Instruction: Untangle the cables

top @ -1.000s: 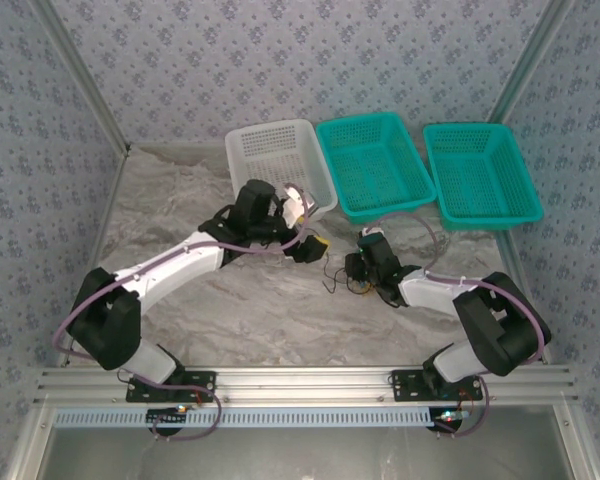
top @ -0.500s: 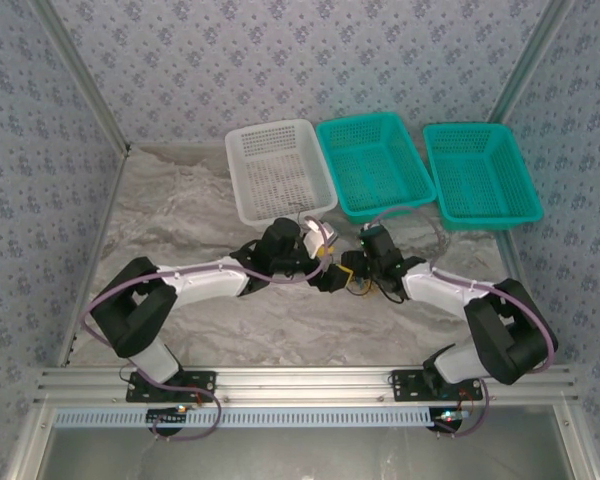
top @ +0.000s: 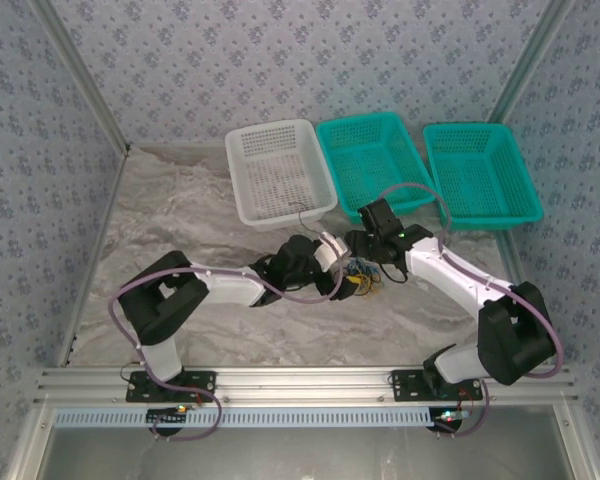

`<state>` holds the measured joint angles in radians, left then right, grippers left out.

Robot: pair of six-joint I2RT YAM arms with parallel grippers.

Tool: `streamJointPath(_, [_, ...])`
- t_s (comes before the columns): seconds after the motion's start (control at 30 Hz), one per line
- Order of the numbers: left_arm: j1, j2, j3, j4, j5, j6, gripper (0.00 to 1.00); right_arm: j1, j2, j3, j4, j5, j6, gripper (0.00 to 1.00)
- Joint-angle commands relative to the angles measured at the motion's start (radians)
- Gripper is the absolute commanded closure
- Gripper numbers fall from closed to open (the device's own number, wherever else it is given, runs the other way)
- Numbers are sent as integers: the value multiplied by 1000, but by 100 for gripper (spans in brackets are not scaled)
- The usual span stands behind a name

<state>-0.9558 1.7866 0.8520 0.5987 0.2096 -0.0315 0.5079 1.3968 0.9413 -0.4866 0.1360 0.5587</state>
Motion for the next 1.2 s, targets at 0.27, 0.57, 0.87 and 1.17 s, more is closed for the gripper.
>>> streamJointPath(0.27, [26, 49, 48, 88, -15, 87, 45, -14, -8, 19, -71, -16, 27, 19])
streamJointPath(0.57, [48, 30, 46, 90, -14, 80, 88, -22, -34, -11, -81, 13, 28, 19])
streamJointPath(0.87, [65, -180, 3, -29, -121, -46, 100, -31, -35, -101, 18, -72, -93, 17])
streamJointPath(1.17, [171, -200, 212, -367, -128, -449, 100, 37, -70, -170, 105, -217, -268, 3])
